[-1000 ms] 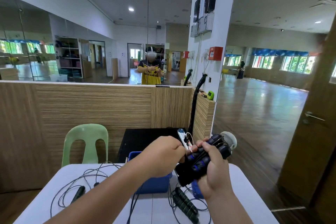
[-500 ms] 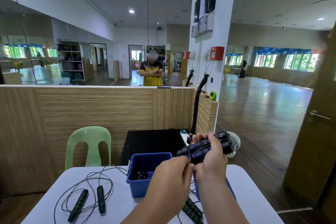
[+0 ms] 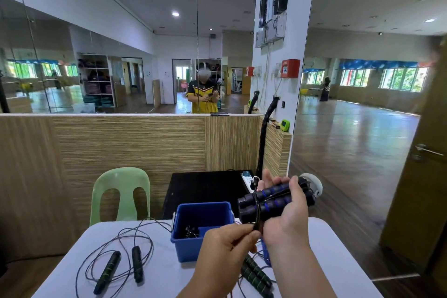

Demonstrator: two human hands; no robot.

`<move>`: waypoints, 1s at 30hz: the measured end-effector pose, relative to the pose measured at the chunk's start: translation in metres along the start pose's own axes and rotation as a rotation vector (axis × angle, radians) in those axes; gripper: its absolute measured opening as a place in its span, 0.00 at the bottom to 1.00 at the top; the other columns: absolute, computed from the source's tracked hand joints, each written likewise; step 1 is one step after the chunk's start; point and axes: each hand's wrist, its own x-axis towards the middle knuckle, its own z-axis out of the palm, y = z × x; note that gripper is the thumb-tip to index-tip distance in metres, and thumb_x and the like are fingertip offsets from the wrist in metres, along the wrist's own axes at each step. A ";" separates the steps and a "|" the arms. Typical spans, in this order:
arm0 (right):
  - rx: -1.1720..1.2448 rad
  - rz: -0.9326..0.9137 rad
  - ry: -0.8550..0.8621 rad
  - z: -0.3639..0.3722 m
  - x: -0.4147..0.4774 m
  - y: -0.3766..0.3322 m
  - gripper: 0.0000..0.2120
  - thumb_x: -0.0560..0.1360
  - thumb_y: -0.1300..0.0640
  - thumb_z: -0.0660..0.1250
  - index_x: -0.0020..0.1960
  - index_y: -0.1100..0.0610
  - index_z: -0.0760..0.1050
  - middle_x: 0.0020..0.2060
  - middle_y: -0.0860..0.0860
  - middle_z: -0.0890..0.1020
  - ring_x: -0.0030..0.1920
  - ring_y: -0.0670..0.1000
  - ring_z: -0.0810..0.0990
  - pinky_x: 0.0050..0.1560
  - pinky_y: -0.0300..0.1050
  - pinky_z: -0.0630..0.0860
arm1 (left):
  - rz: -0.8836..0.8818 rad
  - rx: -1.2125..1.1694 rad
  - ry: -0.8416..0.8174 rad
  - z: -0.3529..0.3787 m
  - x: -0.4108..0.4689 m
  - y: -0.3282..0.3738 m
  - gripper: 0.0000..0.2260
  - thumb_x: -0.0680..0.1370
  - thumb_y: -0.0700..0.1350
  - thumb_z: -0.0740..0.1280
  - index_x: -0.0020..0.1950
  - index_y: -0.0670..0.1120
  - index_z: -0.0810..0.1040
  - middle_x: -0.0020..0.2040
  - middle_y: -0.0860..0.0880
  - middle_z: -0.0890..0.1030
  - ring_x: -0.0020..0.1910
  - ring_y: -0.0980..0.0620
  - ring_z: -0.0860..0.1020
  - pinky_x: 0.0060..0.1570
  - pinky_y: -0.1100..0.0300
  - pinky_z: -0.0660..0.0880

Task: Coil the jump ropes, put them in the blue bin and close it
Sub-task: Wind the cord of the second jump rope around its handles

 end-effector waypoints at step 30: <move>-0.499 0.279 -0.307 -0.012 -0.034 -0.019 0.09 0.73 0.53 0.70 0.37 0.55 0.84 0.38 0.55 0.82 0.43 0.56 0.83 0.59 0.61 0.76 | -0.099 0.506 -0.624 -0.069 0.084 0.025 0.09 0.82 0.50 0.68 0.47 0.45 0.81 0.32 0.48 0.80 0.27 0.54 0.80 0.31 0.61 0.79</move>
